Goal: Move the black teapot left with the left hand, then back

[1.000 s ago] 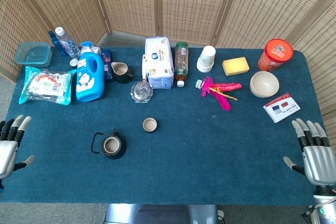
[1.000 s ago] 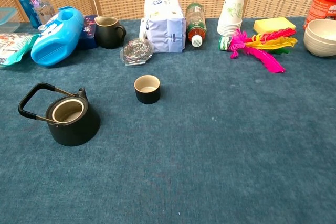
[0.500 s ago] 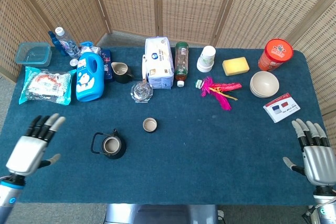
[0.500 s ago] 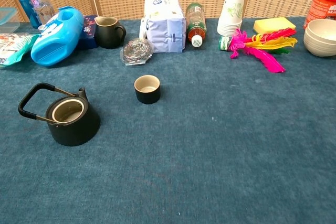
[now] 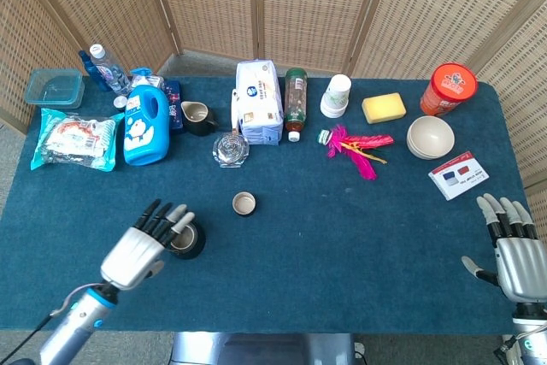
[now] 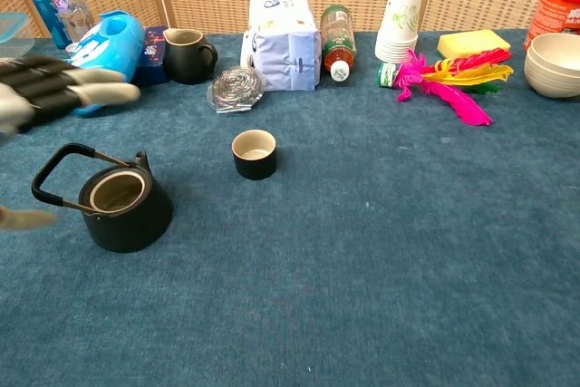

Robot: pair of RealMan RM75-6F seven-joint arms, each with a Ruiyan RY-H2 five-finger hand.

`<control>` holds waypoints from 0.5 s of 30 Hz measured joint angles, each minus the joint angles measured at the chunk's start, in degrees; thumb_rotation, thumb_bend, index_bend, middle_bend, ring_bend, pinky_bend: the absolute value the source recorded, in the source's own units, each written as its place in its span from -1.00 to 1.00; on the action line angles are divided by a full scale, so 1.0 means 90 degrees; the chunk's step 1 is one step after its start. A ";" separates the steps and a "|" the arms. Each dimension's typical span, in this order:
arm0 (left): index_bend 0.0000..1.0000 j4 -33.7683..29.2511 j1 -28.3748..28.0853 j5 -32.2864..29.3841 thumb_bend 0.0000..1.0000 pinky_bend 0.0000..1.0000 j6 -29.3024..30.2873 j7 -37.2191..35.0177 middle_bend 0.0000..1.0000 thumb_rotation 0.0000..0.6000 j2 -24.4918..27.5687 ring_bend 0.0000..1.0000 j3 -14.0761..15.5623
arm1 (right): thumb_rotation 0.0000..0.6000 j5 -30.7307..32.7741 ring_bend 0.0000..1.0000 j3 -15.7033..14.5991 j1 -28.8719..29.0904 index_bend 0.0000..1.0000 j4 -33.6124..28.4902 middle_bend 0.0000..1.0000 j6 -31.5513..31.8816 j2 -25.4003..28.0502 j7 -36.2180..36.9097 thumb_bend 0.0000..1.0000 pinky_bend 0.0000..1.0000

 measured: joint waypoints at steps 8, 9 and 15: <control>-1.00 -0.0066 -0.0172 -0.0299 -1.00 -1.00 -0.0339 0.1192 -1.00 1.00 -0.0942 -1.00 -0.0116 | 1.00 -0.0001 -1.00 -0.0010 0.0009 -1.00 -0.0011 -1.00 -0.0038 0.0025 0.0048 -1.00 -1.00; -1.00 -0.0054 -0.0187 -0.0333 -1.00 -1.00 -0.0363 0.1313 -1.00 1.00 -0.1031 -1.00 -0.0130 | 1.00 -0.0003 -1.00 -0.0010 0.0007 -1.00 -0.0013 -1.00 -0.0034 0.0030 0.0067 -1.00 -1.00; -1.00 0.0131 -0.0269 -0.0661 -1.00 -1.00 -0.0485 0.1974 -1.00 1.00 -0.1526 -1.00 -0.0244 | 1.00 0.0007 -1.00 -0.0002 -0.0002 -1.00 -0.0019 -1.00 -0.0025 0.0071 0.0189 -1.00 -1.00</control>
